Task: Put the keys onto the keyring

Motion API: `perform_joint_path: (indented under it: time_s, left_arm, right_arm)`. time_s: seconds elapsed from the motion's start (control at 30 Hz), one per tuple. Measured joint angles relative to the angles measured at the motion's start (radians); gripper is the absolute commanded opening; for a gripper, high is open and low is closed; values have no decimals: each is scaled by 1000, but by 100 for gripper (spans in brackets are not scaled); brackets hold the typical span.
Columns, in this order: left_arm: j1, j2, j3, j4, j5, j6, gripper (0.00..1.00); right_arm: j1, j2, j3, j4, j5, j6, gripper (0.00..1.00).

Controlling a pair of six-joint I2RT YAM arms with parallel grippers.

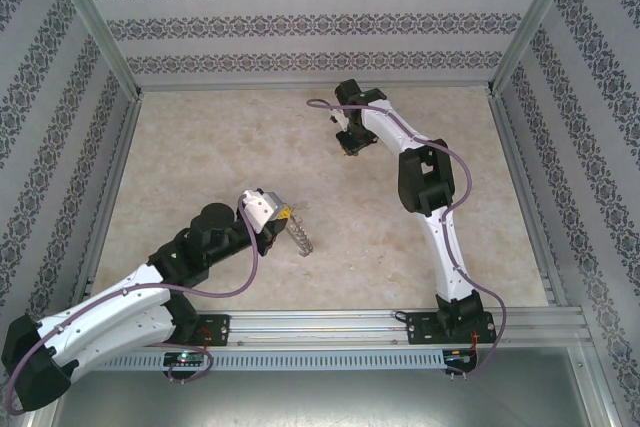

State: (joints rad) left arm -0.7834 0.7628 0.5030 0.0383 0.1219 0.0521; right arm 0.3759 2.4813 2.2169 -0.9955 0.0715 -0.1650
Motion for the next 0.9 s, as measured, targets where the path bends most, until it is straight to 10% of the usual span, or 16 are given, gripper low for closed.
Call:
perform_joint_path:
  time_s: [0.9]
  left_arm:
    - [0, -10, -2, 1, 1, 14, 0]
  right_arm:
    - [0, 45, 48, -10, 0, -3, 24]
